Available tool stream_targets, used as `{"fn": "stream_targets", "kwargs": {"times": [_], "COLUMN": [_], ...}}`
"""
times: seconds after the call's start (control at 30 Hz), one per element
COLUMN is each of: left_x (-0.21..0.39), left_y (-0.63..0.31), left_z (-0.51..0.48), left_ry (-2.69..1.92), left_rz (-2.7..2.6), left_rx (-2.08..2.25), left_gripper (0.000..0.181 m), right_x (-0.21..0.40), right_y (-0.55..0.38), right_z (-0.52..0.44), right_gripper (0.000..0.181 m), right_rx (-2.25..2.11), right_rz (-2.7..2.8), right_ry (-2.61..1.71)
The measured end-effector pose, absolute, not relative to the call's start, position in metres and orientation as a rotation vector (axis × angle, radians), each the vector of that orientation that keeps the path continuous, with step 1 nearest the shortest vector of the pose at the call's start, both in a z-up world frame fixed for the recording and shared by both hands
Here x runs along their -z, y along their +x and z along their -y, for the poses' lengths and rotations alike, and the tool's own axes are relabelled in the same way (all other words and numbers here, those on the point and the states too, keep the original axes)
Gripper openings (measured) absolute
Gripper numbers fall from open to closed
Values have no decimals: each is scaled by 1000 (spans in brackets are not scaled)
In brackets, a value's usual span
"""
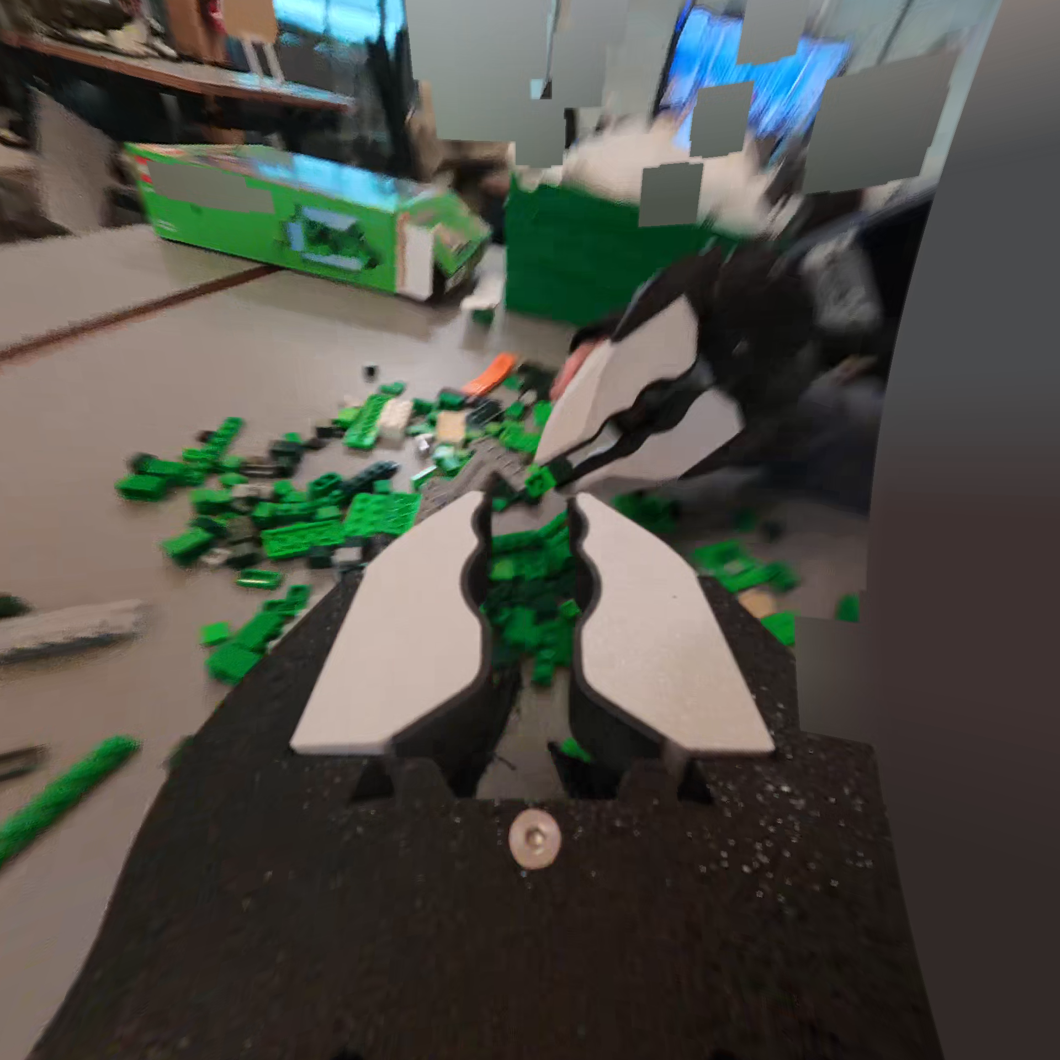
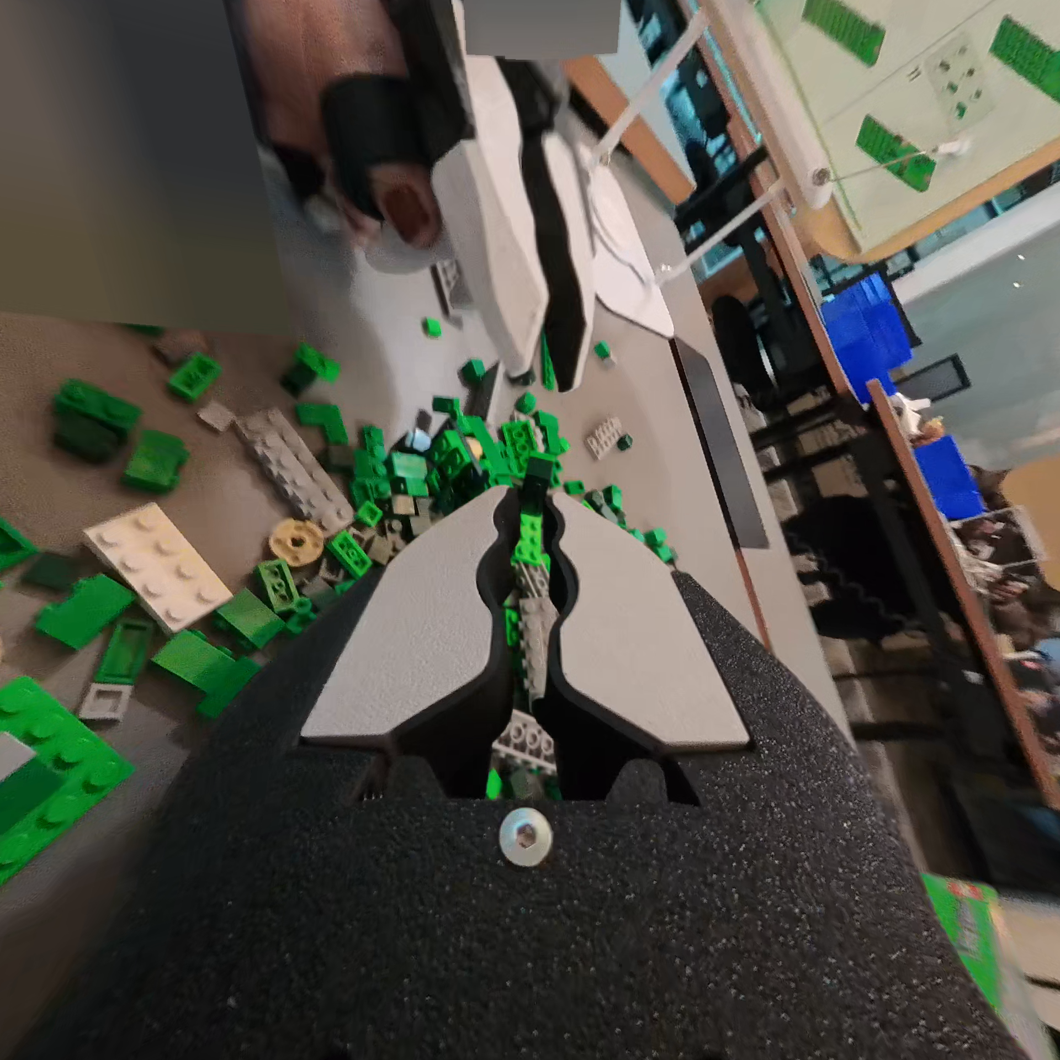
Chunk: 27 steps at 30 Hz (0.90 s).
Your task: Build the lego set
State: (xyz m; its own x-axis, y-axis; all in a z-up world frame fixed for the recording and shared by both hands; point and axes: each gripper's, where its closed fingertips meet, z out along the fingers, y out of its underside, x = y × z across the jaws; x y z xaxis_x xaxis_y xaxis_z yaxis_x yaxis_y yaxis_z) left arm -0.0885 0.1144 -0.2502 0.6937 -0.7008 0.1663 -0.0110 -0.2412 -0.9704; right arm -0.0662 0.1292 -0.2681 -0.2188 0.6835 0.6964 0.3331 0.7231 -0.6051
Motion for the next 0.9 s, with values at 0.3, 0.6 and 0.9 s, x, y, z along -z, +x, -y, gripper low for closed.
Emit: {"fn": "stream_targets", "kwargs": {"times": [0.3, 0.6, 0.9], "left_x": [277, 283, 291], "left_y": [-72, -72, -68], "left_z": [-117, -117, -112], "left_ry": [-1668, -1581, -1584], "left_rz": [-1026, -1164, -1270], "left_rx": [-129, -345, -402], "left_gripper": [25, 10, 8], "right_x": [280, 285, 295], "right_y": [-71, -71, -69], "right_z": [-116, -113, -113], "right_gripper": [8, 8, 8], "right_rx": [-169, -154, -120], "right_rz": [1927, 1962, 2010], "right_ry": [-685, -676, -668]}}
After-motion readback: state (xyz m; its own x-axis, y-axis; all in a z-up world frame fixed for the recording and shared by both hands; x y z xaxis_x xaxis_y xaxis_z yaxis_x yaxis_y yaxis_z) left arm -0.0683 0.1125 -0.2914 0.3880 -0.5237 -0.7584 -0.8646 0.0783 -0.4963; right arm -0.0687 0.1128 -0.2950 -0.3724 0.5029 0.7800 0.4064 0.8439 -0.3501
